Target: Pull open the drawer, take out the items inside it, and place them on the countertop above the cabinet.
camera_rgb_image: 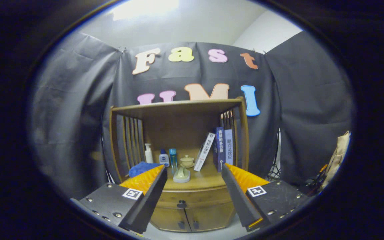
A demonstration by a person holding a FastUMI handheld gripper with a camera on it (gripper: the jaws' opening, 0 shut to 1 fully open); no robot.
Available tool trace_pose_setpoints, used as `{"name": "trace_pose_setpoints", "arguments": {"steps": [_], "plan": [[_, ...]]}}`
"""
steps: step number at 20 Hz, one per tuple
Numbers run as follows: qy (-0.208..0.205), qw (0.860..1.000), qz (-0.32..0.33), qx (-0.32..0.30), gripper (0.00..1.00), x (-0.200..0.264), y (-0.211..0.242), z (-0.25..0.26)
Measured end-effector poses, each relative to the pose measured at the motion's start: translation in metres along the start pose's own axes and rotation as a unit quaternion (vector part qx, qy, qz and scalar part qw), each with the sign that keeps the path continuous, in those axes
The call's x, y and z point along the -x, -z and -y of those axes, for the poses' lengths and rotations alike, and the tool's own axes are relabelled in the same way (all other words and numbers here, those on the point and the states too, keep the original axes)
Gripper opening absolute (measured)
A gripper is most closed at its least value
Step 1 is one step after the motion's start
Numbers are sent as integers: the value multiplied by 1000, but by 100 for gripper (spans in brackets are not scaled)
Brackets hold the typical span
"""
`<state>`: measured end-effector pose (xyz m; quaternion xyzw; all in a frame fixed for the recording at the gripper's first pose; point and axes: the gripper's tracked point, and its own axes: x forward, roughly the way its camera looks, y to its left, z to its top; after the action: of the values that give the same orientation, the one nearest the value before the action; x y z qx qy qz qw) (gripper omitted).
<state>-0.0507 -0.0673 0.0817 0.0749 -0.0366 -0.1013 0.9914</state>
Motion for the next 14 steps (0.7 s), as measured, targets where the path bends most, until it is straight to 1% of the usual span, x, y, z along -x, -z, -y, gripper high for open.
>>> {"name": "trace_pose_setpoints", "arguments": {"steps": [5, 8, 10, 14], "plan": [[-10, 1000, 6, 5, 99, -5, -1, 3], [-13, 1000, 0, -11, 98, -7, 2, 6], [-13, 1000, -4, -21, 99, -9, 3, 10], [0, 1000, 0, -17, 99, -11, 1, 20]]}}
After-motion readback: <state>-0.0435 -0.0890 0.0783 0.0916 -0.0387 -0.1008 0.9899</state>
